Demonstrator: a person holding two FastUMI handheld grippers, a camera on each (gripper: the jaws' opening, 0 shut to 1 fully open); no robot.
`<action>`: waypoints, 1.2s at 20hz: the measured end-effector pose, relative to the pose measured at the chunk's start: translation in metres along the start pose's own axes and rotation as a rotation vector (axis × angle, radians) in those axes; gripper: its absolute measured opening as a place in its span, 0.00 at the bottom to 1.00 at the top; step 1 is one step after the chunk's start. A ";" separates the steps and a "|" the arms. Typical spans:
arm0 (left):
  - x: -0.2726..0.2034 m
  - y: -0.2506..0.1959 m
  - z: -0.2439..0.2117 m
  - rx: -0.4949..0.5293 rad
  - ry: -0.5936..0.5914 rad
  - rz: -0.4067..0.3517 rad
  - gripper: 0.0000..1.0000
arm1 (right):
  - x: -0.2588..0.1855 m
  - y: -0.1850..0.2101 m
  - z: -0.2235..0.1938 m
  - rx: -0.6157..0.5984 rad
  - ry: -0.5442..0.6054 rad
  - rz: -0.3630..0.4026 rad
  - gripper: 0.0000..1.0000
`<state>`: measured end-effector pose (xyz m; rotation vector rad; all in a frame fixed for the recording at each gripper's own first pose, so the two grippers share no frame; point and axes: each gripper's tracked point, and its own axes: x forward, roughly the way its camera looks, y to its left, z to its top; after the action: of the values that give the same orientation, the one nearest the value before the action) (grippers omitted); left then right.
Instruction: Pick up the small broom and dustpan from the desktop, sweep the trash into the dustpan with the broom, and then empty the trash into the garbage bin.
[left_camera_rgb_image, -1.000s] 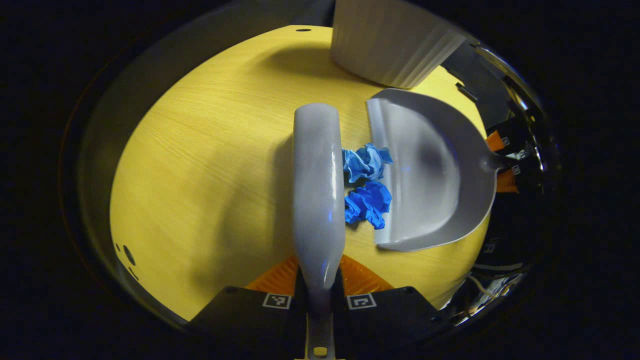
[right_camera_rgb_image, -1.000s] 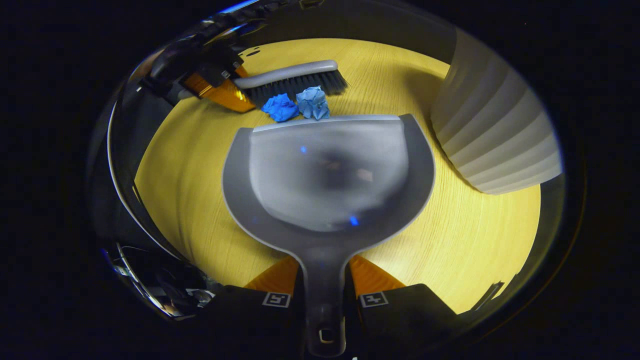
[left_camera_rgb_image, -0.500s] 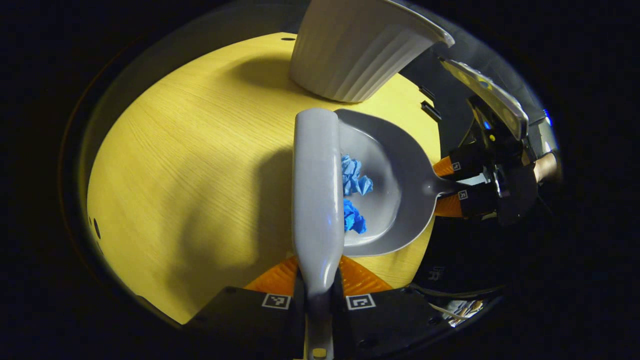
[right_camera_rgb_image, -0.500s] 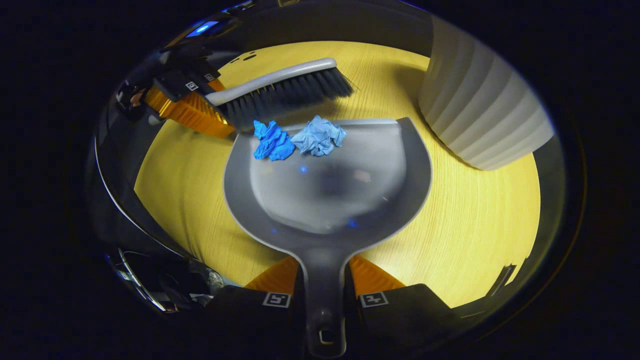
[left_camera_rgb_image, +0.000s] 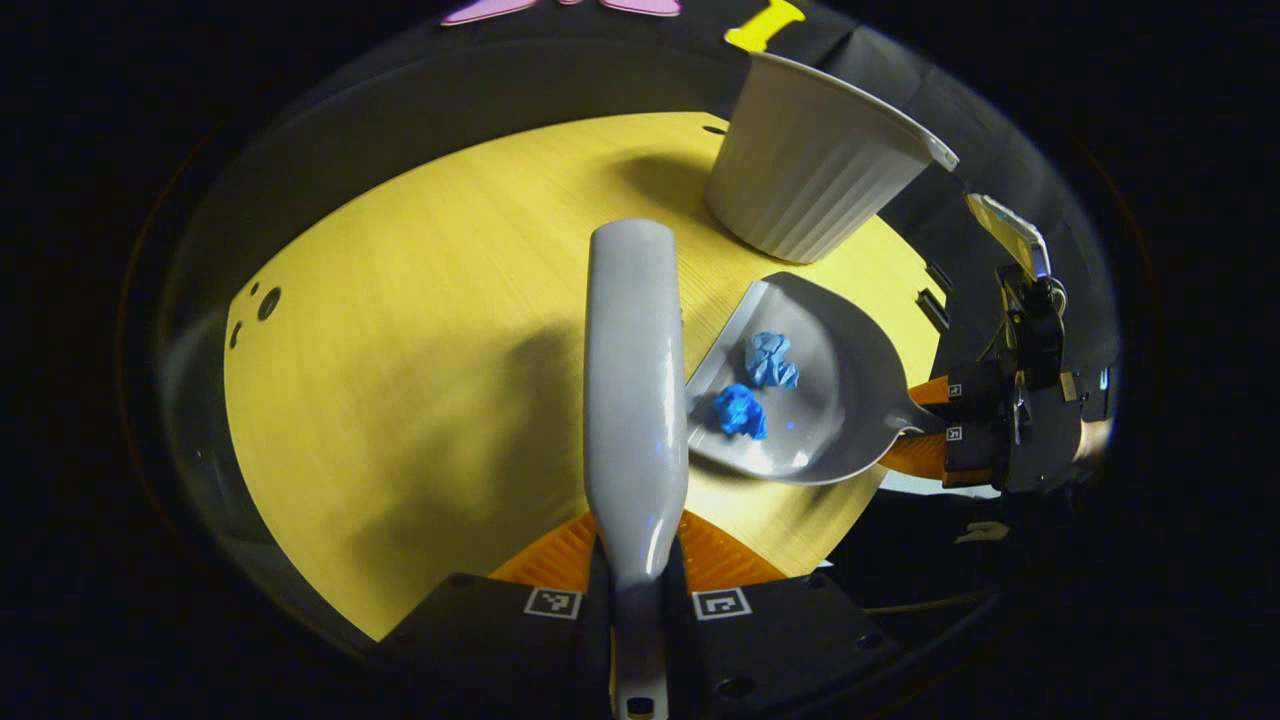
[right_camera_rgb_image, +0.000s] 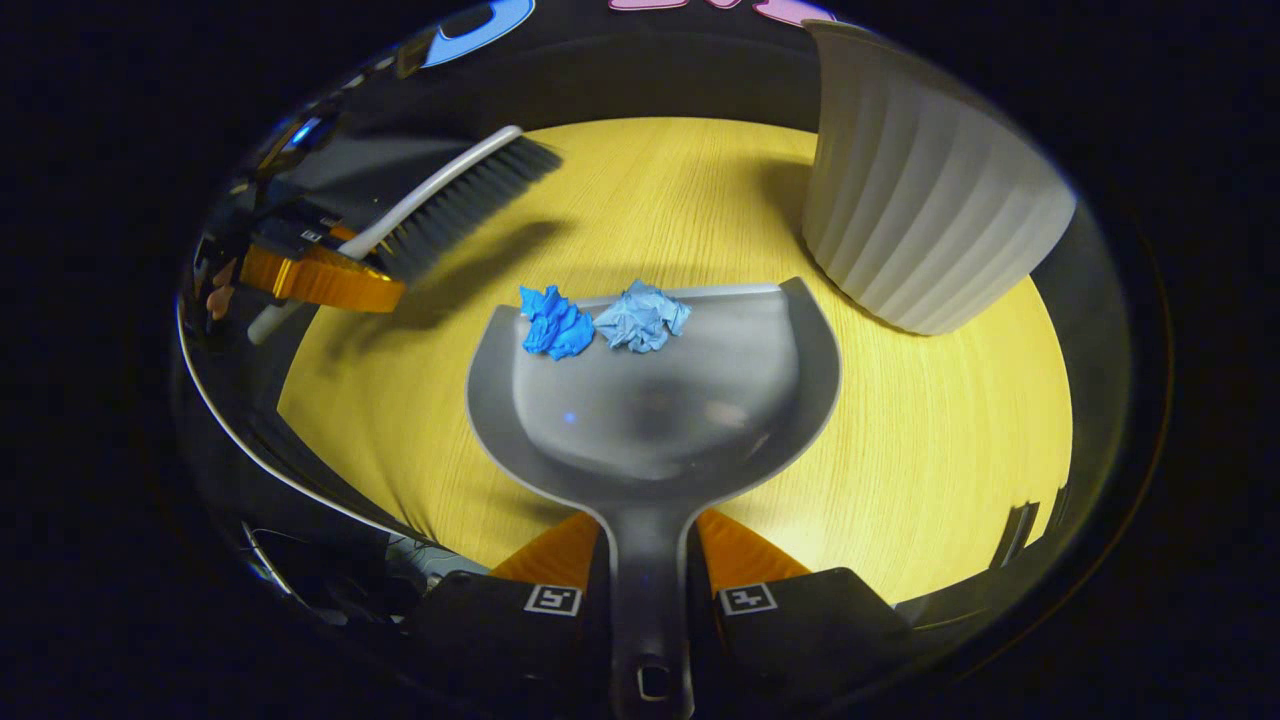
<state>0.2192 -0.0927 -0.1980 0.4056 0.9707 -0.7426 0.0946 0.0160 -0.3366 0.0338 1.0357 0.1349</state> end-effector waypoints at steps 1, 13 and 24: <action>-0.002 0.003 -0.007 -0.031 -0.011 0.007 0.26 | 0.001 0.002 -0.001 0.014 -0.009 -0.001 0.35; -0.011 0.006 -0.065 -0.158 -0.040 0.056 0.26 | -0.073 -0.012 0.001 0.121 -0.120 -0.017 0.35; -0.022 0.006 -0.058 -0.191 0.005 0.005 0.26 | -0.240 -0.080 0.026 0.228 -0.241 -0.088 0.35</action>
<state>0.1814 -0.0444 -0.2089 0.2430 1.0344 -0.6378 0.0040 -0.0929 -0.1255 0.2063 0.8057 -0.0674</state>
